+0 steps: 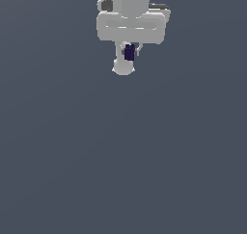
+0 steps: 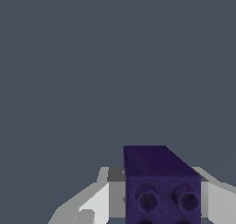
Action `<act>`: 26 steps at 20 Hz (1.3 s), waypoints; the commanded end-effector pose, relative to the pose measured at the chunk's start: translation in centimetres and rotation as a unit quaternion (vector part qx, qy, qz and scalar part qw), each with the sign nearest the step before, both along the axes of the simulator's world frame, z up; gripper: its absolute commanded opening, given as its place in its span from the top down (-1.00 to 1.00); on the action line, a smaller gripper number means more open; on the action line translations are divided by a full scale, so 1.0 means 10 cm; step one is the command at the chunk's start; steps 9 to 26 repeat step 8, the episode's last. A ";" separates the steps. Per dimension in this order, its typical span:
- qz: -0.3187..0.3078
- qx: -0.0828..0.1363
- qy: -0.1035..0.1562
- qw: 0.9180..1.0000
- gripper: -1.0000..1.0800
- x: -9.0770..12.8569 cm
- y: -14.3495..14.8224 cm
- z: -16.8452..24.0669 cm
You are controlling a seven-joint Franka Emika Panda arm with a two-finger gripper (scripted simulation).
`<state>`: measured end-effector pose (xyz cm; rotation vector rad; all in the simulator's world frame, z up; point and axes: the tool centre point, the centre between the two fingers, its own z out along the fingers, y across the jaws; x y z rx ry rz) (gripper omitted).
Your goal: Pick up the object and move it to a goal position.
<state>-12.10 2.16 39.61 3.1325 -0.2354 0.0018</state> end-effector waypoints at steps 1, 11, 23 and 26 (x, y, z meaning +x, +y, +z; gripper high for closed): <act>0.000 0.000 0.001 1.000 1.00 -0.02 0.01 0.11; 0.000 0.000 0.001 1.000 1.00 -0.04 0.01 0.24; 0.000 0.000 0.001 1.000 1.00 -0.04 0.01 0.24; 0.000 0.000 0.001 1.000 1.00 -0.04 0.01 0.24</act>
